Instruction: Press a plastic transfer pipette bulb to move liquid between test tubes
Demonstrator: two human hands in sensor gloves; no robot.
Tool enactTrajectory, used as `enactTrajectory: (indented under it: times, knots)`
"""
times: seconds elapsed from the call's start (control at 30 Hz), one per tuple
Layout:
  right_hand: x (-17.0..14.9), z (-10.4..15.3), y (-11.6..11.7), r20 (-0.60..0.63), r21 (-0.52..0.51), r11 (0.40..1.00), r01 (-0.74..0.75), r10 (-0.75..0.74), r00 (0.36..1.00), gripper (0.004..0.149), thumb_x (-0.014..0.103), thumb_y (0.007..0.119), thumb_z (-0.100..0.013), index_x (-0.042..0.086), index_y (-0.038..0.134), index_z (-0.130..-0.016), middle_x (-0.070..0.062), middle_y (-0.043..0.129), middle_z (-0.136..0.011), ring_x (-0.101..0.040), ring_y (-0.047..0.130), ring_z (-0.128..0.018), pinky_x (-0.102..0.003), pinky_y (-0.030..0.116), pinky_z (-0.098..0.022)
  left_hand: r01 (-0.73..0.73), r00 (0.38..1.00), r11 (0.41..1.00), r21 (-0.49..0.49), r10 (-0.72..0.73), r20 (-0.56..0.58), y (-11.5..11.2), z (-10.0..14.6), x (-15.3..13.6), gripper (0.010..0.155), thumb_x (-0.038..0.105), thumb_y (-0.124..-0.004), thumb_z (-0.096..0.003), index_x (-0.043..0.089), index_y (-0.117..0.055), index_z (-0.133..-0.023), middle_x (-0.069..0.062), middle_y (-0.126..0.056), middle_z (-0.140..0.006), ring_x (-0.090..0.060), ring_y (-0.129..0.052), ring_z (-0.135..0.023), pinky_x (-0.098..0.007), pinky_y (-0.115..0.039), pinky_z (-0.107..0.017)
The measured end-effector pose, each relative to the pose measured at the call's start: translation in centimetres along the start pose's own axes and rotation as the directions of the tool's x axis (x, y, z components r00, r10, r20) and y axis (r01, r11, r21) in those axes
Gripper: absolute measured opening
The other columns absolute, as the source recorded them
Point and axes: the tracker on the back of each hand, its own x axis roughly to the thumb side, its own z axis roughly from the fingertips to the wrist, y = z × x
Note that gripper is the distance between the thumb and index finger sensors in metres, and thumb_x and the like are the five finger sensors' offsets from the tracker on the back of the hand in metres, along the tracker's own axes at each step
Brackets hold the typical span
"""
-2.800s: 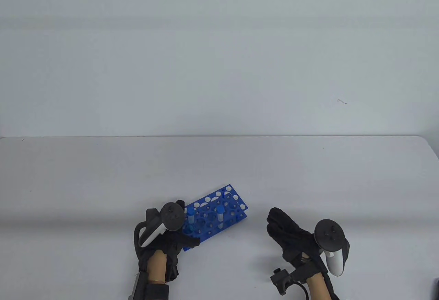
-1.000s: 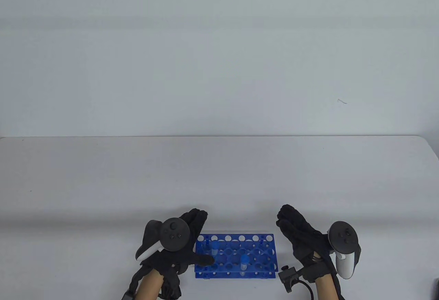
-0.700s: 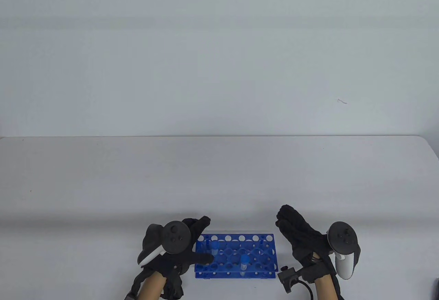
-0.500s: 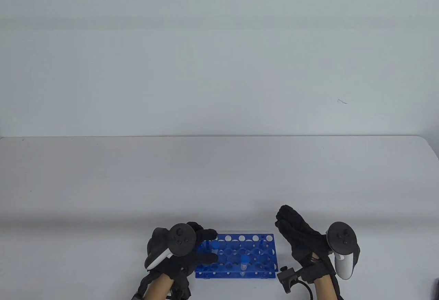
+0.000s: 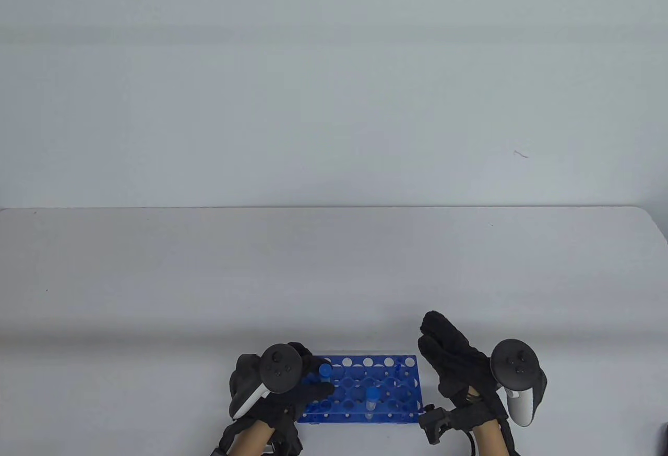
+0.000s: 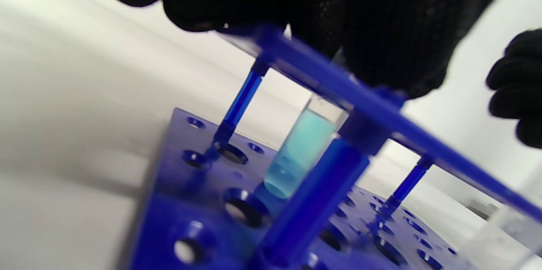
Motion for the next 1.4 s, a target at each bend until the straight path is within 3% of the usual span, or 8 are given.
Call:
enactTrajectory:
  times: [0.13, 0.33, 0.57, 0.73, 1.1, 1.27, 1.33, 1.4]
  knots:
    - [5.2, 0.7, 0.1, 0.198, -0.111, 0.971, -0.211, 0.230, 0.953, 0.067, 0.048, 0.078, -0.040, 0.010, 0.072, -0.095, -0.017, 0.087, -0.089, -0.033, 0.093, -0.065, -0.047, 0.076, -0.047, 0.010, 1.000, 1.000, 0.026, -0.010, 0.001, -0.1, 0.2, 0.1, 0.051, 0.057, -0.085, -0.0372, 0.040, -0.082, -0.086, 0.004, -0.066, -0.099, -0.023, -0.065, -0.082, -0.048, -0.059, -0.068]
    - [11.7, 0.8, 5.7, 0.407, -0.102, 0.775, -0.624, 0.604, 0.685, 0.057, 0.047, 0.080, -0.040, 0.019, 0.081, -0.089, -0.004, 0.097, -0.070, -0.028, 0.092, -0.061, -0.046, 0.074, -0.049, -0.002, 1.000, 0.999, 0.041, 0.002, -0.007, -0.2, 0.3, 0.1, 0.051, 0.057, -0.086, -0.0364, 0.040, -0.082, -0.085, 0.005, -0.066, -0.098, -0.022, -0.065, -0.082, -0.048, -0.060, -0.068]
    - [12.2, -1.2, 14.2, 0.525, 0.081, 0.429, -0.899, 0.749, 0.405, 0.050, 0.043, 0.082, -0.037, 0.022, 0.087, -0.082, -0.001, 0.099, -0.060, -0.027, 0.091, -0.056, -0.049, 0.071, -0.051, -0.001, 1.000, 0.998, 0.056, 0.001, -0.014, -0.3, 0.4, 0.1, 0.051, 0.057, -0.086, -0.0361, 0.040, -0.083, -0.084, 0.005, -0.067, -0.098, -0.022, -0.066, -0.082, -0.048, -0.060, -0.067]
    - [11.2, -0.7, 16.7, 0.570, 0.080, 0.305, -0.949, 0.767, 0.295, 0.049, 0.045, 0.082, -0.036, 0.023, 0.090, -0.079, 0.000, 0.101, -0.058, -0.026, 0.092, -0.054, -0.049, 0.072, -0.050, -0.012, 1.000, 0.999, 0.052, 0.012, -0.017, -0.3, 0.4, 0.0, 0.051, 0.056, -0.087, -0.0355, 0.040, -0.083, -0.084, 0.006, -0.067, -0.097, -0.022, -0.066, -0.081, -0.047, -0.060, -0.067]
    - [11.3, -0.2, 18.4, 0.593, 0.069, 0.266, -0.962, 0.764, 0.254, 0.049, 0.039, 0.083, -0.036, 0.016, 0.090, -0.080, -0.003, 0.105, -0.064, -0.025, 0.095, -0.053, -0.050, 0.074, -0.050, -0.003, 1.000, 0.998, 0.061, 0.004, -0.021, -0.3, 0.3, 0.0, 0.051, 0.057, -0.087, -0.0352, 0.040, -0.083, -0.083, 0.006, -0.068, -0.097, -0.021, -0.066, -0.081, -0.047, -0.061, -0.067]
    - [11.6, 0.2, 18.1, 0.627, 0.083, 0.247, -0.966, 0.741, 0.243, 0.048, 0.027, 0.088, -0.034, 0.026, 0.084, -0.082, 0.000, 0.096, -0.086, -0.023, 0.091, -0.064, -0.049, 0.072, -0.056, -0.003, 1.000, 0.998, 0.062, 0.004, -0.022, -0.3, 0.3, 0.0, 0.051, 0.057, -0.087, -0.0351, 0.040, -0.083, -0.083, 0.006, -0.068, -0.097, -0.021, -0.066, -0.081, -0.047, -0.061, -0.067]
    - [11.7, 0.2, 17.7, 0.616, 0.102, 0.255, -0.962, 0.743, 0.262, 0.048, 0.029, 0.087, -0.035, 0.027, 0.083, -0.083, 0.000, 0.096, -0.086, -0.023, 0.092, -0.064, -0.049, 0.072, -0.055, -0.003, 1.000, 0.998, 0.060, 0.005, -0.023, -0.3, 0.3, 0.0, 0.051, 0.057, -0.087, -0.0350, 0.040, -0.083, -0.083, 0.006, -0.068, -0.097, -0.021, -0.066, -0.081, -0.047, -0.061, -0.067]
    - [11.7, 0.0, 17.3, 0.584, 0.155, 0.304, -0.940, 0.739, 0.335, 0.056, 0.038, 0.086, -0.035, 0.022, 0.081, -0.088, -0.005, 0.095, -0.088, -0.027, 0.091, -0.066, -0.051, 0.071, -0.055, -0.003, 1.000, 0.998, 0.060, 0.004, -0.023, -0.3, 0.3, 0.0, 0.051, 0.056, -0.087, -0.0351, 0.040, -0.083, -0.083, 0.006, -0.068, -0.097, -0.021, -0.066, -0.081, -0.047, -0.061, -0.067]
